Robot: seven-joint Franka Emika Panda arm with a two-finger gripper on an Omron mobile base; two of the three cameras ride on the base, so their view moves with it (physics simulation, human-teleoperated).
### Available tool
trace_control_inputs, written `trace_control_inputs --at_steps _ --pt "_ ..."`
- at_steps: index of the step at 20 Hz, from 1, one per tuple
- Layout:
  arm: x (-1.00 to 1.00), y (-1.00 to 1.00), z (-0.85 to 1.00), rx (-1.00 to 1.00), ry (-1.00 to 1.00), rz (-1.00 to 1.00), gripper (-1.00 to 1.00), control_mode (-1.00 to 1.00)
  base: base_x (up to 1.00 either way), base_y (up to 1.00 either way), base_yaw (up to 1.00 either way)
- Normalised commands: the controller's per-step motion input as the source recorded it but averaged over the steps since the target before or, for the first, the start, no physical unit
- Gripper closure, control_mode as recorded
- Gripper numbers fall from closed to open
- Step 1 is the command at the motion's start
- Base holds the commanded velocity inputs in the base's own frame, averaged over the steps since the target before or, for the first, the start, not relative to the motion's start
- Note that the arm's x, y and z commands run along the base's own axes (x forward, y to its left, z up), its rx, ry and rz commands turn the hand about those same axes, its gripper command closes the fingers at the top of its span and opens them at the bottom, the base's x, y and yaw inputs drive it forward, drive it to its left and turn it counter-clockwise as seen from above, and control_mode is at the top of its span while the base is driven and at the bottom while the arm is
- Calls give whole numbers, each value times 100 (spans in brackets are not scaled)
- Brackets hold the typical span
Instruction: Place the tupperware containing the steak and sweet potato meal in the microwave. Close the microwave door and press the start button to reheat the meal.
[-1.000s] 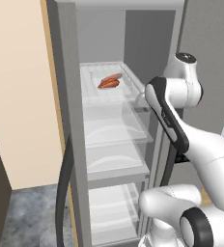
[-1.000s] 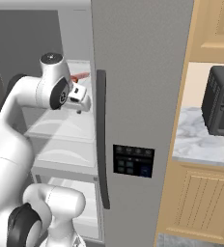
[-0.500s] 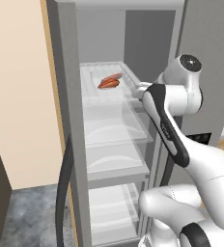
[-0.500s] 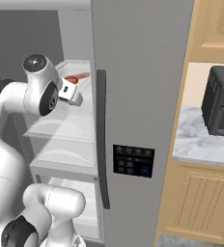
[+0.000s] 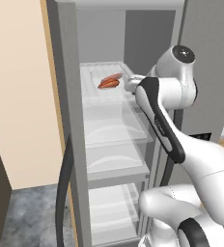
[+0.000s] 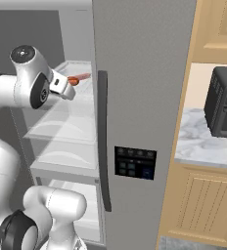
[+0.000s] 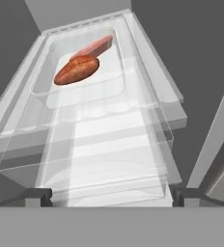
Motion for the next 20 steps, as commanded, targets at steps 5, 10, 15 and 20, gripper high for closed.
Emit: trace_control_inputs --at_steps 5,10,15,20 --pt "7 2 -1 13 -1 -3 -100 -100 0 0 0" --pt "24 0 -8 17 0 -6 -100 -100 0 0 0" --pt "31 13 -26 4 0 -12 -100 -100 0 0 0" --pt "37 37 -20 0 0 -12 -100 -100 0 0 0"
